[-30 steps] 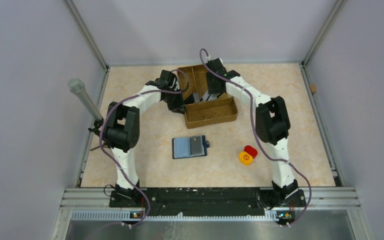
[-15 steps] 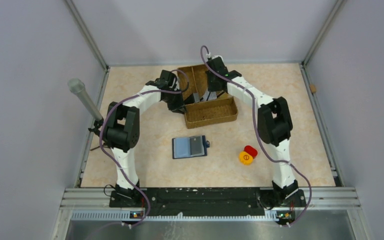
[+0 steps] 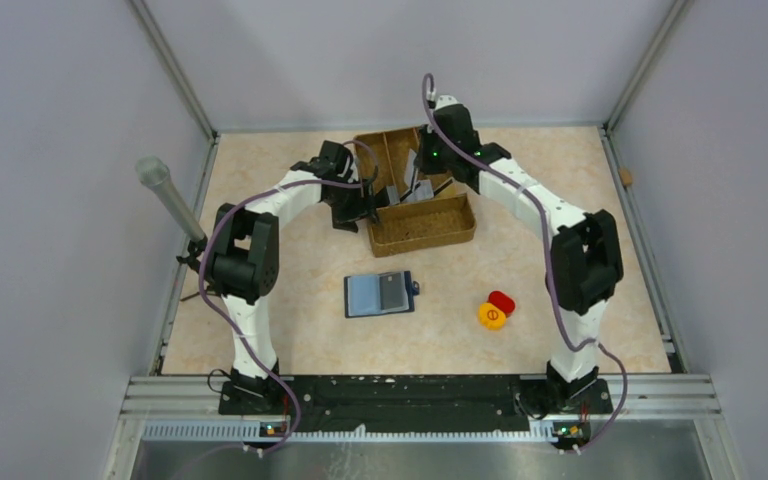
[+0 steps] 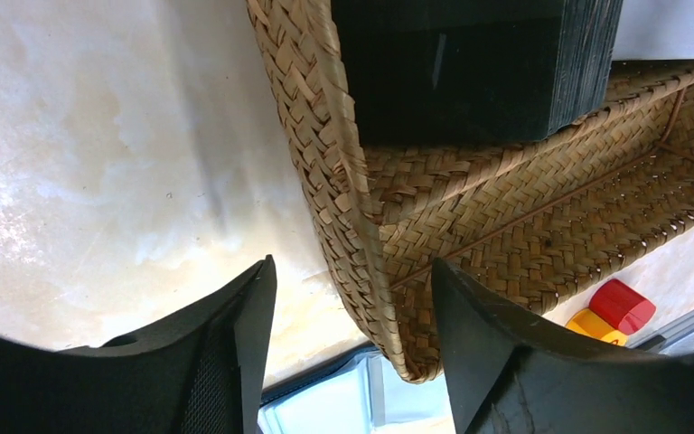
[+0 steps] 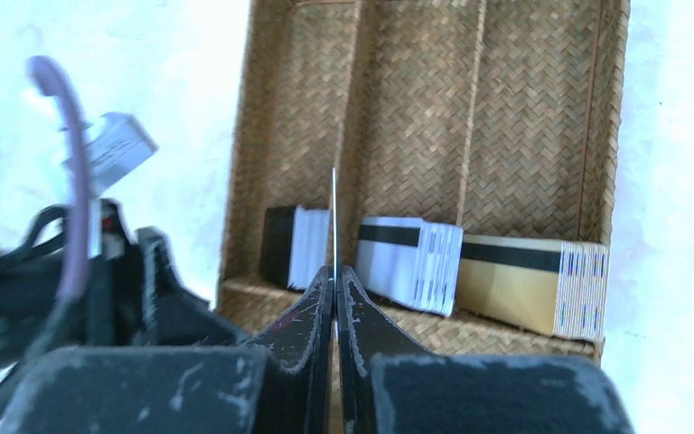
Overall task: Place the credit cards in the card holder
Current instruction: Pick up the credit card from the storage box, then insert the credit card into the card holder.
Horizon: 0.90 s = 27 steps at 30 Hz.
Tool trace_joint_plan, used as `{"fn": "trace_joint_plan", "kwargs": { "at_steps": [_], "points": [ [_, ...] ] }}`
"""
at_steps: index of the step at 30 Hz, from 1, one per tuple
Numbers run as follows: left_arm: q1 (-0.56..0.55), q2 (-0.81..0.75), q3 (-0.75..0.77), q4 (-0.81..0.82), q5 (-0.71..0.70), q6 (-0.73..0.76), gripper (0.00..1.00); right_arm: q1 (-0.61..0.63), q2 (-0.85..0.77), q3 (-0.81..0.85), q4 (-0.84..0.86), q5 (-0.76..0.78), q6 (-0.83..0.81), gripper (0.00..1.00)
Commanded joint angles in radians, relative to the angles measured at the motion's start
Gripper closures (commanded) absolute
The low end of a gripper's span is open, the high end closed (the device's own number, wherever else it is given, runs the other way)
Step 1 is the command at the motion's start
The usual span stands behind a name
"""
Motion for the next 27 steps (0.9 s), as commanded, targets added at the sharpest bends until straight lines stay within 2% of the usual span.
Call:
{"fn": "trace_joint_plan", "kwargs": {
  "at_steps": [1,6,10,13,17,22,27],
  "points": [
    [0.014,-0.061,0.042,-0.027,-0.027,0.04,0.3,-0.008,-0.19,-0.063,0.054,-0.086,0.045,1.0],
    [0.04,-0.176,0.043,-0.046,-0.086,0.061,0.25,-0.008,-0.407,-0.316,0.09,-0.14,0.126,1.0],
    [0.039,-0.258,0.026,-0.074,-0.092,0.05,0.25,-0.008,-0.557,-0.517,0.141,-0.248,0.213,1.0],
    [0.039,-0.339,-0.08,-0.059,-0.069,0.027,0.28,-0.007,-0.628,-0.654,0.211,-0.338,0.284,1.0],
    [0.022,-0.47,-0.281,-0.014,-0.058,0.011,0.34,0.012,-0.663,-0.792,0.312,-0.436,0.357,1.0],
    [-0.018,-0.61,-0.534,0.062,-0.057,-0.037,0.38,0.063,-0.63,-0.919,0.449,-0.509,0.437,1.0],
    [-0.059,-0.647,-0.659,0.105,-0.007,-0.064,0.42,0.092,-0.566,-0.972,0.581,-0.539,0.499,1.0]
  ]
}}
